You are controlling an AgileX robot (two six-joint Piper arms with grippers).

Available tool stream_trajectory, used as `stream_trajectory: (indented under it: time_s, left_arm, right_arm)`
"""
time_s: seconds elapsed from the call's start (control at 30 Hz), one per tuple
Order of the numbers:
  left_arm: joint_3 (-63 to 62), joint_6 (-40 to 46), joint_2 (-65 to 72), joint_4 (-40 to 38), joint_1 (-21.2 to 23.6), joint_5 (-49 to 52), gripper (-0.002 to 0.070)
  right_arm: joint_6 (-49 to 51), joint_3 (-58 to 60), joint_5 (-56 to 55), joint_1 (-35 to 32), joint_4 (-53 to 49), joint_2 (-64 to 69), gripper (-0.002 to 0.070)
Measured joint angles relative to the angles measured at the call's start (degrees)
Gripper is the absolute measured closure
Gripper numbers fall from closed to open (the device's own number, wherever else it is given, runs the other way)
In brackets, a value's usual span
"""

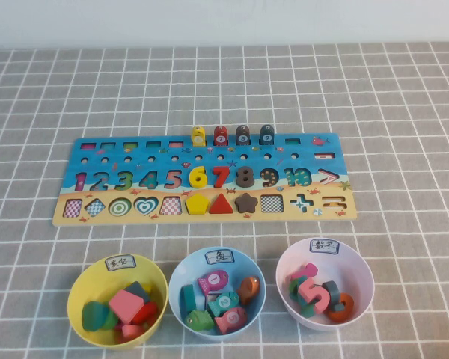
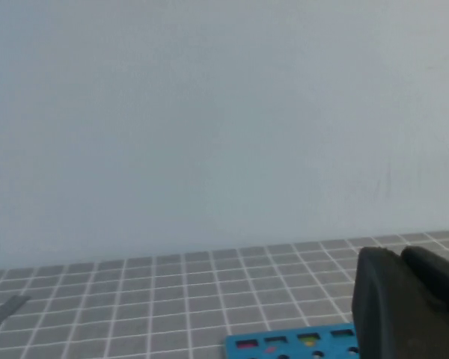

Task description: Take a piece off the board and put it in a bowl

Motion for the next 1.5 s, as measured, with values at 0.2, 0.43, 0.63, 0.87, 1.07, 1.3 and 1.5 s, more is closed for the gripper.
stream_trajectory:
  time_s: [0.2,0.43,0.63,0.87,1.07,1.3,1.5]
  left_arm:
    - [5.6,0.3,-9.0,-0.5,4.3,0.1,0.0675]
    - [6.1,0.8,-11.1,-0.5,4.3,11.5,0.0675]
    - [6.1,0.9,-11.1,0.5,4.3,25.6,0.0675]
    - [6.2,1.0,-11.1,1.4,4.3,31.8,0.0675]
    - [6.2,1.2,-11.1,1.4,4.3,31.9,0.0675]
    - [6.2,1.2,-11.1,1.4,4.3,31.9,0.0675]
    - [6.2,1.2,-11.1,1.4,4.3,31.9,0.0675]
  right_arm:
    - [0.0,0.0,0.0,0.0,0.0,0.0,0.0694]
    - [0.0,0.0,0.0,0.0,0.0,0.0,0.0694]
    - [0.0,0.0,0.0,0.0,0.0,0.0,0.0694]
    - [0.0,0.0,0.0,0.0,0.0,0.0,0.0694]
    - [0.0,0.0,0.0,0.0,0.0,0.0,0.0694]
    - [0.0,0.0,0.0,0.0,0.0,0.0,0.0694]
    - [0.0,0.0,0.0,0.0,0.0,0.0,0.0694]
